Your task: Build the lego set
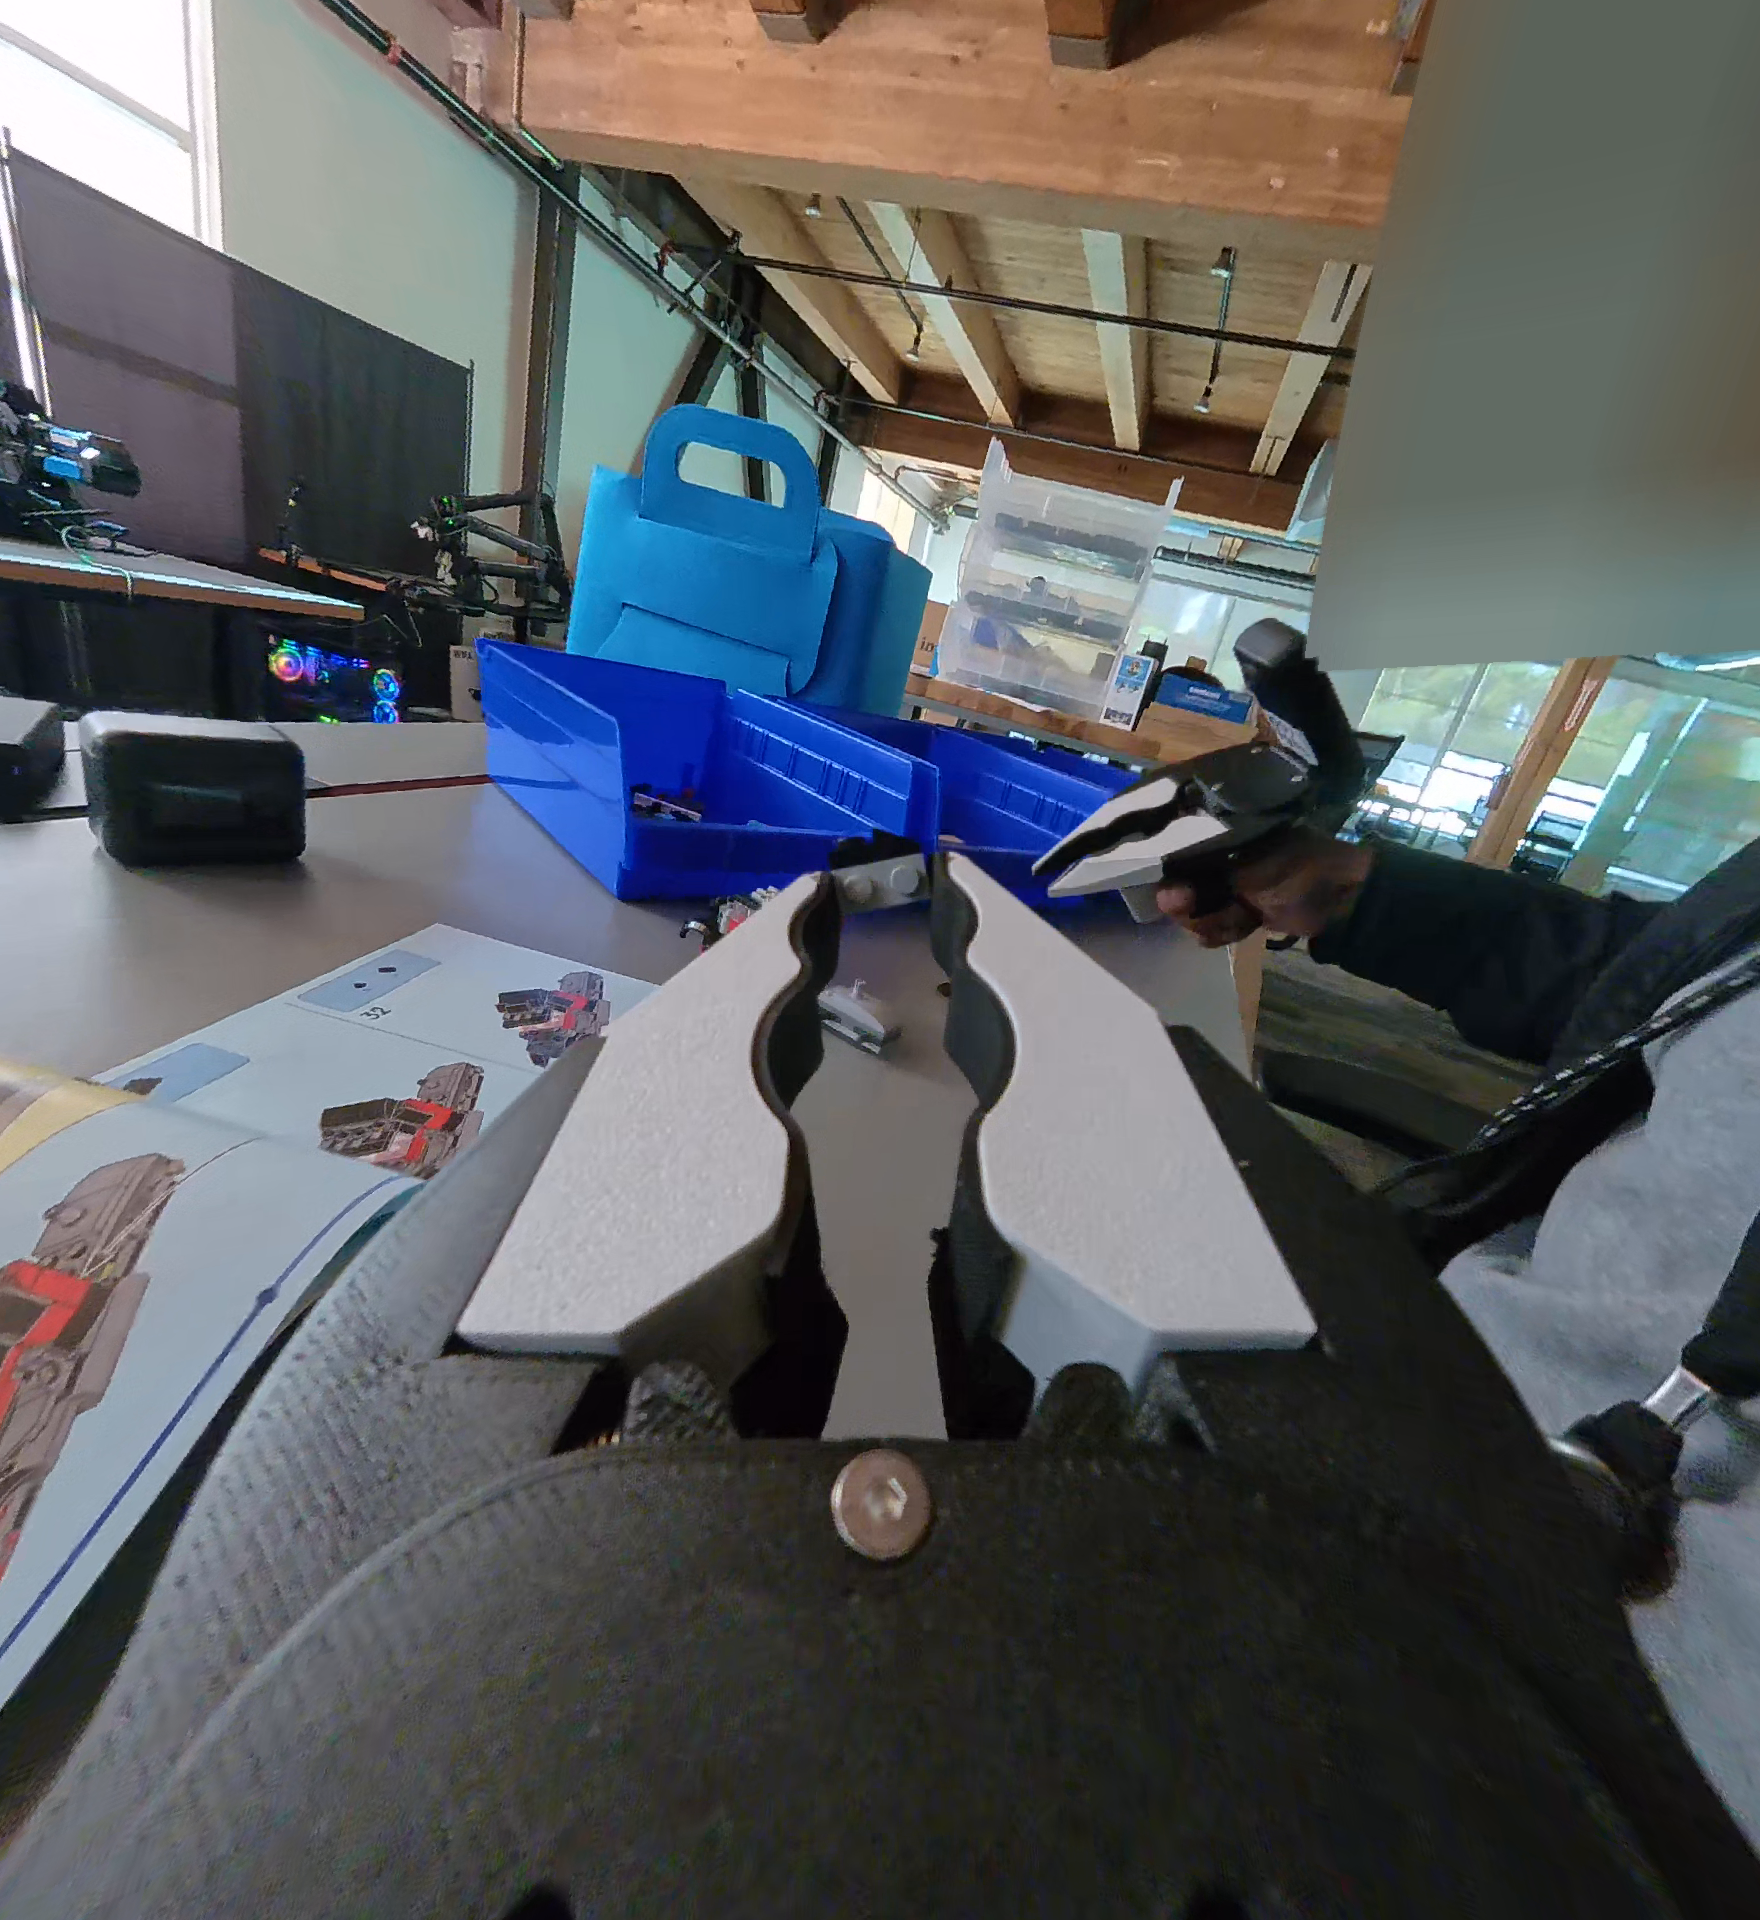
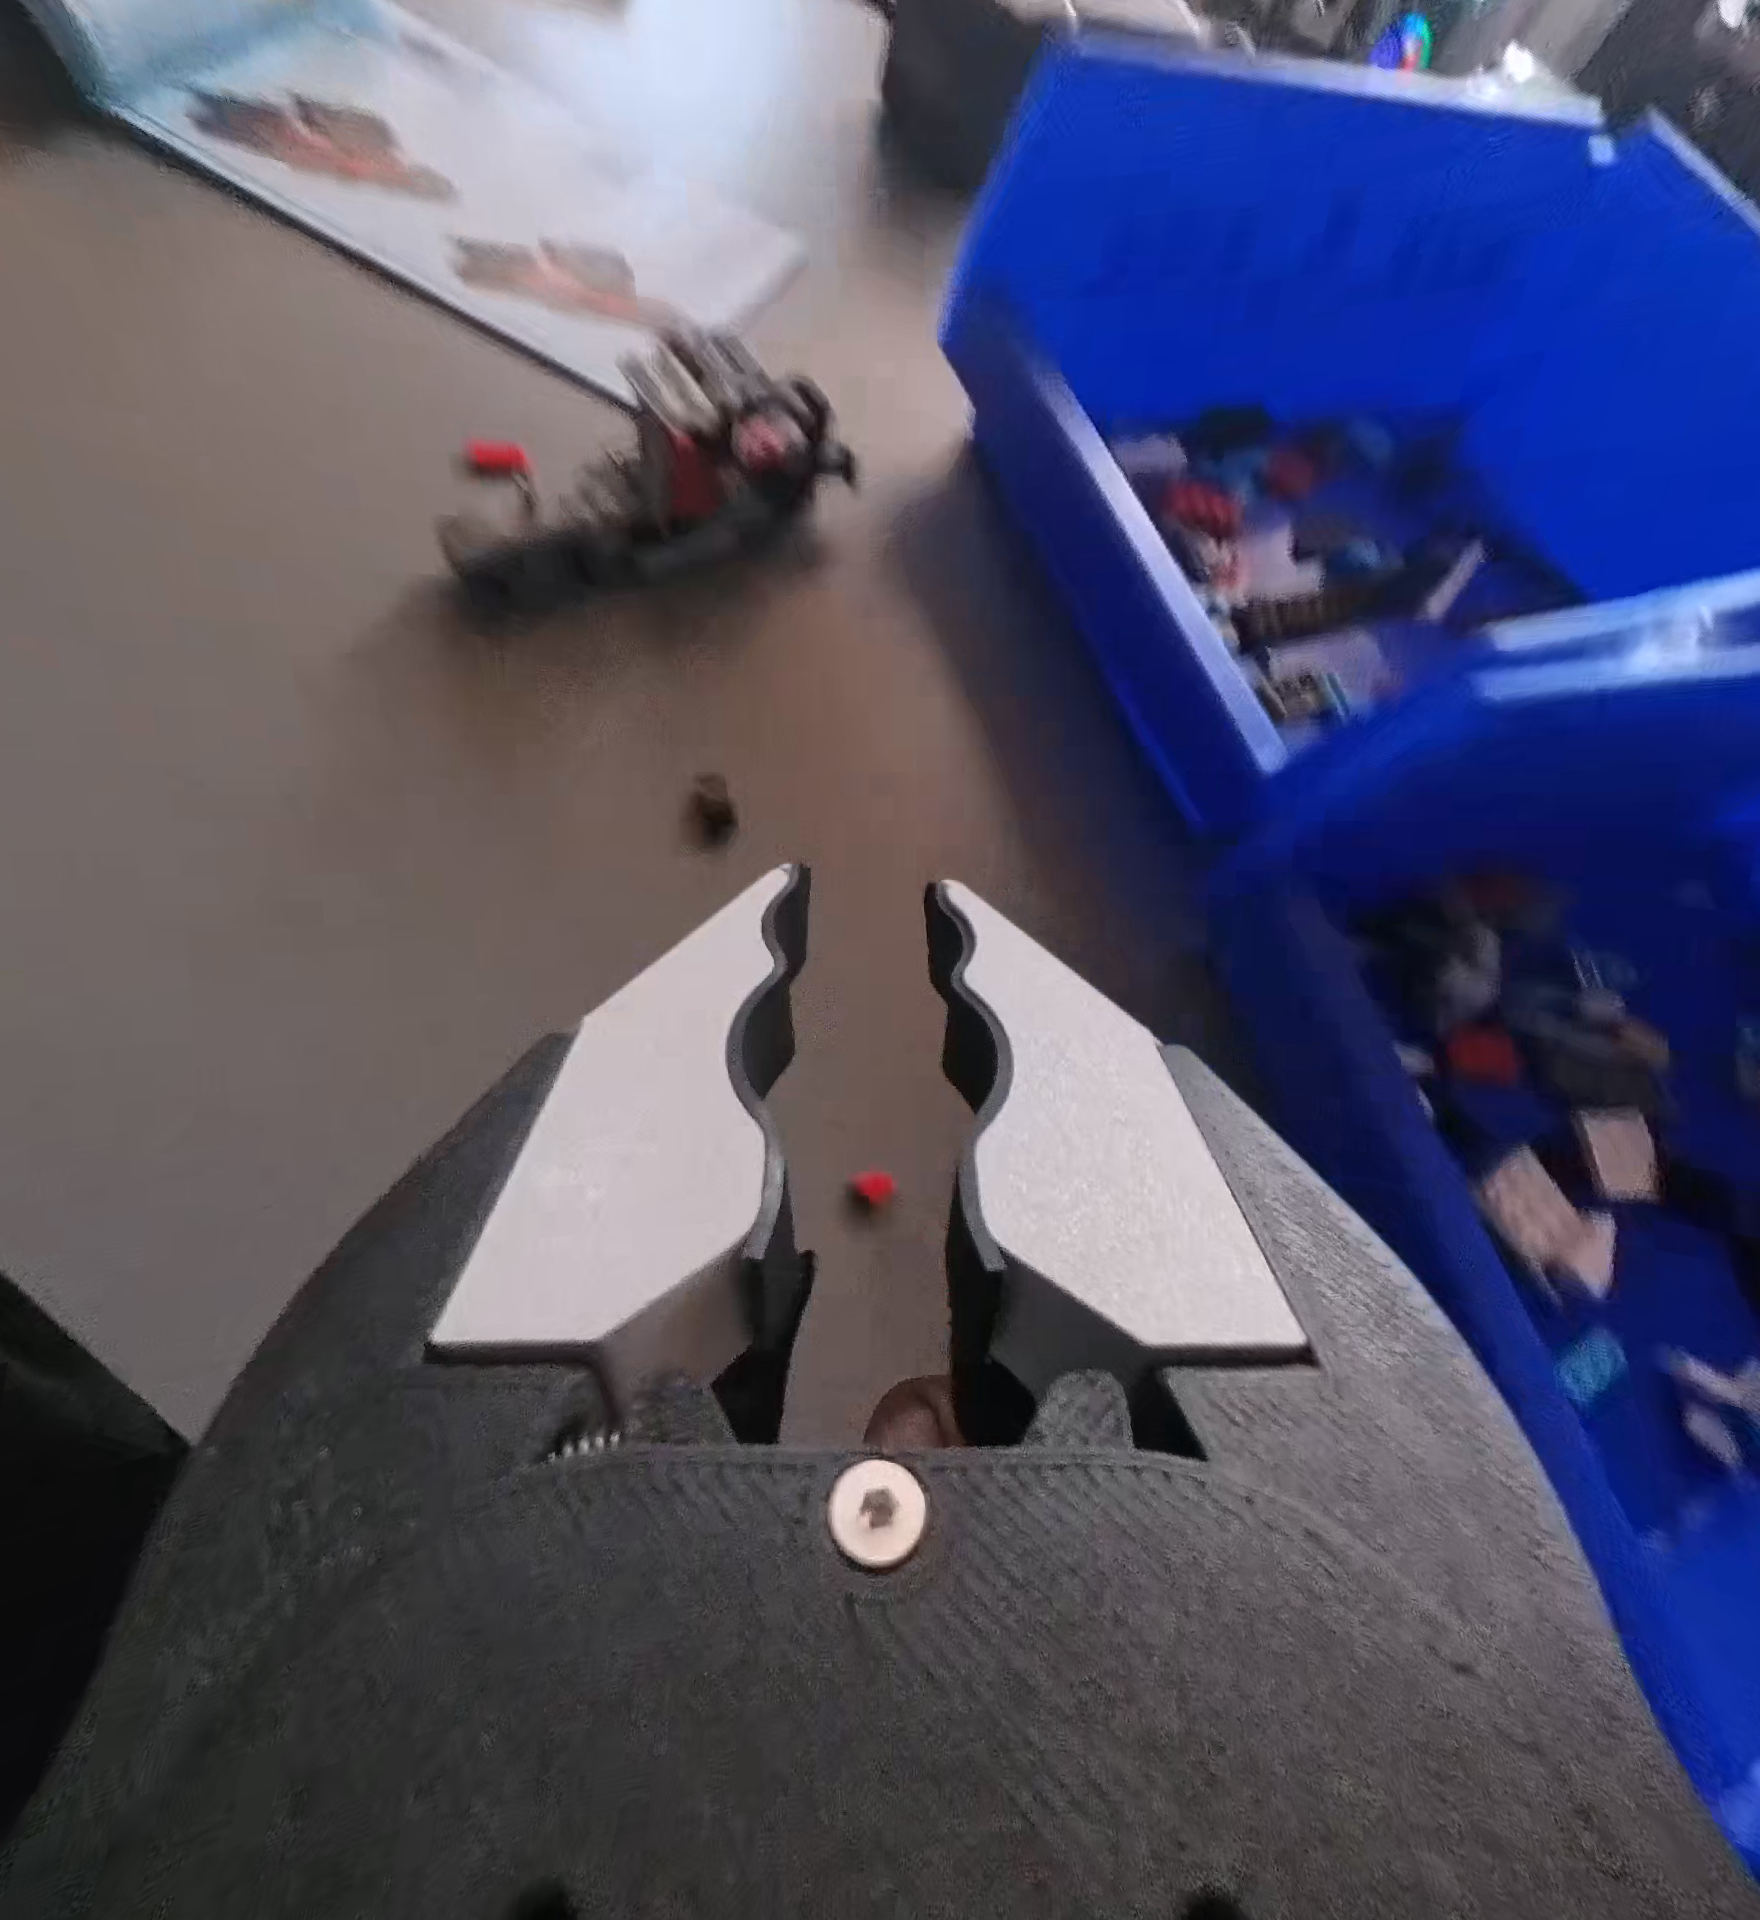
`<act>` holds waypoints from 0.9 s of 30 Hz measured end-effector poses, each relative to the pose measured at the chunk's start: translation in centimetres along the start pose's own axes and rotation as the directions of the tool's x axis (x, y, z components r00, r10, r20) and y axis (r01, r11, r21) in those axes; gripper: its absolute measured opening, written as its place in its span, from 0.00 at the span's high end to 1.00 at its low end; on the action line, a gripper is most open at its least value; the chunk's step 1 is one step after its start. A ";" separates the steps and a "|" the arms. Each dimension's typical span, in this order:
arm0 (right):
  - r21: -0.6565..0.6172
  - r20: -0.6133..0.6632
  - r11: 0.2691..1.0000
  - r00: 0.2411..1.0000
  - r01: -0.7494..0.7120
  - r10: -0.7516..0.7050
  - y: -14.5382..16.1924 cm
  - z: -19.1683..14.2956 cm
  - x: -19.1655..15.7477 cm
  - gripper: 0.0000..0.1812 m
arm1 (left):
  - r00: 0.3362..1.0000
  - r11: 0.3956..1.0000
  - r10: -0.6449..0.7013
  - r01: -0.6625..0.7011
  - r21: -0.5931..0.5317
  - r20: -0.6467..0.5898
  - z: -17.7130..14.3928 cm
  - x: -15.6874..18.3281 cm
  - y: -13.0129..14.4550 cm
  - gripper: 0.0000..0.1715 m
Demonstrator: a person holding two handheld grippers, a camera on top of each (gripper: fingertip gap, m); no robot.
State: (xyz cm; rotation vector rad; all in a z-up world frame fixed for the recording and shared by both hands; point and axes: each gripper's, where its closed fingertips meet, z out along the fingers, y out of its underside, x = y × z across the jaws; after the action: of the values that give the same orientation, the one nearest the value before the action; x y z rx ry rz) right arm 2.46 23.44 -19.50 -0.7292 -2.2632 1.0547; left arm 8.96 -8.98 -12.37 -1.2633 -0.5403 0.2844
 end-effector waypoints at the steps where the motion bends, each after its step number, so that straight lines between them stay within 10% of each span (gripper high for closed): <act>1: -0.022 -0.015 1.000 1.000 -0.015 0.015 1.3 -0.4 1.0 0.87 | 1.000 1.000 0.005 -0.005 -0.006 -0.002 0.5 0.1 0.2 0.90; 7: -0.106 0.095 0.990 0.990 -0.095 0.106 5.5 -0.9 2.0 0.87 | 0.998 0.999 0.033 -0.034 -0.022 -0.055 4.4 1.3 0.6 0.90; 14: -0.092 0.243 0.996 0.970 0.000 0.022 2.5 3.6 -2.5 0.87 | 0.990 0.997 0.043 -0.051 -0.062 -0.133 9.8 1.7 1.3 0.89; 27: -0.196 0.258 0.980 0.966 0.038 0.014 1.2 7.6 -5.3 0.95 | 0.979 0.995 0.063 -0.076 -0.061 -0.192 9.7 2.8 0.9 0.90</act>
State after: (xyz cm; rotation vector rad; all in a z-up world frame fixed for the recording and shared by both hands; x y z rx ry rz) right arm 1.47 16.68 -25.90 -0.6898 -2.6234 0.9742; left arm 6.23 0.66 -10.62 -1.3610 -0.3453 0.2028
